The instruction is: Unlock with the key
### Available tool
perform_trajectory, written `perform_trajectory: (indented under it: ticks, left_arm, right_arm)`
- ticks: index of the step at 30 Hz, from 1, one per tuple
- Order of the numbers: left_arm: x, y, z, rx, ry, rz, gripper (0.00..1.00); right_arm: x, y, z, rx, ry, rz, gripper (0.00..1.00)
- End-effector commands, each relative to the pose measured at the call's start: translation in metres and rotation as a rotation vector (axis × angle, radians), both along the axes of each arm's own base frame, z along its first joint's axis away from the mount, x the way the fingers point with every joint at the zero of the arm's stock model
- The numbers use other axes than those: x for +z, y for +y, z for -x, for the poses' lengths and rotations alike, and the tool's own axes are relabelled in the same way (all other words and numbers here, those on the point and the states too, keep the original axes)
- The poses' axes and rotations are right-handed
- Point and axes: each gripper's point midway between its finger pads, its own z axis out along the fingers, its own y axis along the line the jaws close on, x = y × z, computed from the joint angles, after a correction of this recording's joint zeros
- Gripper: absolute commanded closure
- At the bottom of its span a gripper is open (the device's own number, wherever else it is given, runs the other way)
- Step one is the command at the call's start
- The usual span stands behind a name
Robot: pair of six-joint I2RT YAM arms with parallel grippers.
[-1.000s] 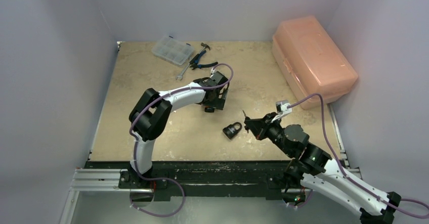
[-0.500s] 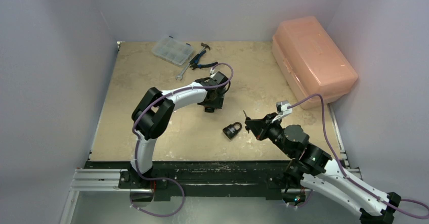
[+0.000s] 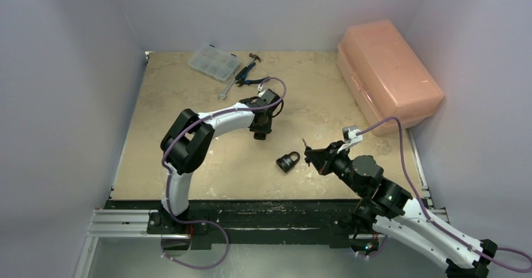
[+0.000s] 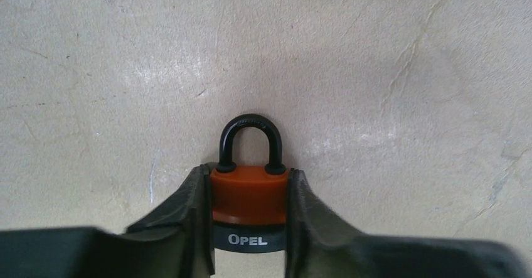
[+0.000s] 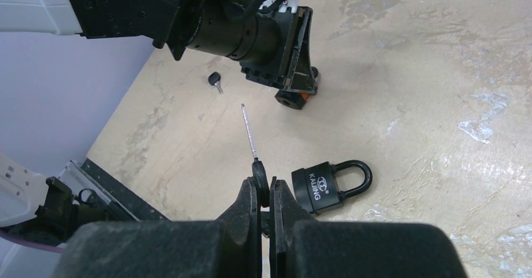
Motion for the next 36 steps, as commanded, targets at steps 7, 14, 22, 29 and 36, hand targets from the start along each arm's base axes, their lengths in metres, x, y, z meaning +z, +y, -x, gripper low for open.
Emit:
perform_trajectory:
  ticks: [7,14,22,29,36]
  left_arm:
    - [0.016,0.02,-0.005,0.065,0.013,0.136,1.0]
    - [0.046,0.023,-0.017,0.115,-0.028,0.285,1.0]
    - [0.069,0.023,-0.026,0.265,-0.077,0.478,1.0]
    - [0.106,0.018,-0.039,0.287,-0.148,0.621,1.0]
    - [0.154,0.054,-0.045,0.488,-0.316,0.671,1.0]
  right_arm:
    - [0.011,-0.001,-0.001,-0.017,-0.002,-0.031,1.0]
    - [0.013,0.005,-0.003,-0.016,0.023,-0.048,1.0]
    - [0.008,0.025,-0.017,-0.034,0.07,-0.086,1.0]
    - [0.011,0.06,-0.037,-0.036,0.132,-0.184,1.0]
    - [0.008,0.099,-0.059,-0.009,0.168,-0.197,1.0]
